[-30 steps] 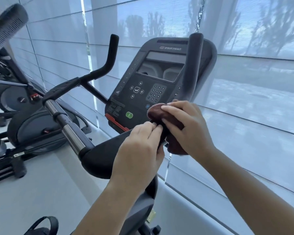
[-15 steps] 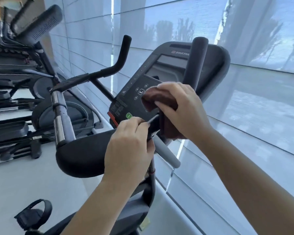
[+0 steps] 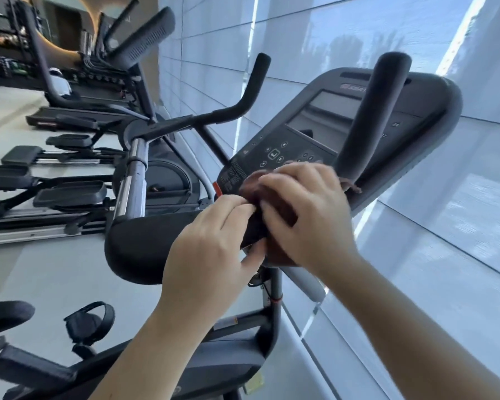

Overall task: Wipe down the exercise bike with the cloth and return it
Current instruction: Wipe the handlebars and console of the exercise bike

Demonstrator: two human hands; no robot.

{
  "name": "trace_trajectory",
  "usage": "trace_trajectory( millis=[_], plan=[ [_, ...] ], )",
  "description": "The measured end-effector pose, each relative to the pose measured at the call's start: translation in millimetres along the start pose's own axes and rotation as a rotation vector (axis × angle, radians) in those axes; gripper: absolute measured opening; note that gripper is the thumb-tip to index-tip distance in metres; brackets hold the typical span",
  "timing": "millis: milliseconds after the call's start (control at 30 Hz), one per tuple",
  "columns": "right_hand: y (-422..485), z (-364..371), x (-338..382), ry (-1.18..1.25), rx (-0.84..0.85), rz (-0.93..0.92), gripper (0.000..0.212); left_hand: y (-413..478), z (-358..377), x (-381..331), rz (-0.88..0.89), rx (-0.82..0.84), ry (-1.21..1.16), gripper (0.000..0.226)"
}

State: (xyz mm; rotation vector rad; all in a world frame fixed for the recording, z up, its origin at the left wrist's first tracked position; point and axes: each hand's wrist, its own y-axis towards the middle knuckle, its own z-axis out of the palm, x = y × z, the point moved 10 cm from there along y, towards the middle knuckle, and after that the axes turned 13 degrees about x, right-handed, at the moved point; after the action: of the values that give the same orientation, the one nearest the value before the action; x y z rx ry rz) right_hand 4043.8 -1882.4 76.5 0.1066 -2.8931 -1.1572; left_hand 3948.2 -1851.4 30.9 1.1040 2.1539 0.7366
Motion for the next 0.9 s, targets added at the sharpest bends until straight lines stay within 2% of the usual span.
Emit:
trace_trajectory(
  millis=[100, 167, 233, 300, 367, 433, 567, 733, 900],
  plan=[
    [0.6, 7.2, 17.1, 0.009, 0.056, -0.112, 0.020, -0.5, -2.6, 4.4, -0.027, -0.014, -0.034, 0.027],
    [8.9, 1.0, 1.9, -0.059, 0.121, -0.133, 0.021, -0.7, -4.0, 4.2, -0.008, -0.022, -0.033, 0.026],
    [18.2, -13.2, -29.2, -0.078, 0.117, -0.017, 0.022, -0.9, -4.7, 3.3, 0.013, -0.020, -0.042, 0.027],
    [17.8, -23.2, -46.8, -0.069, 0.046, 0.088, 0.021, -0.7, -4.1, 2.6, 0.024, -0.001, -0.046, 0.028],
    [9.1, -19.3, -35.8, -0.047, -0.036, 0.102, 0.020, -0.6, -3.1, 2.7, 0.020, 0.021, -0.047, 0.027],
    [-1.5, -6.1, -6.1, -0.024, -0.073, 0.019, 0.018, -0.2, -2.4, 3.4, 0.008, 0.035, -0.059, 0.027],
    [-1.1, 1.9, 7.6, -0.043, 0.050, -0.120, 0.020, 0.7, -1.8, 3.7, 0.006, 0.052, -0.075, 0.027],
    [16.0, -30.6, -52.5, -0.111, -0.011, 0.079, 0.021, 0.6, -2.4, 3.3, 0.026, 0.039, -0.080, 0.029],
    [-5.3, -12.4, -35.7, -0.079, -0.050, 0.070, 0.026, 2.3, 0.3, 4.9, -0.009, 0.079, -0.106, 0.027]
  ],
)
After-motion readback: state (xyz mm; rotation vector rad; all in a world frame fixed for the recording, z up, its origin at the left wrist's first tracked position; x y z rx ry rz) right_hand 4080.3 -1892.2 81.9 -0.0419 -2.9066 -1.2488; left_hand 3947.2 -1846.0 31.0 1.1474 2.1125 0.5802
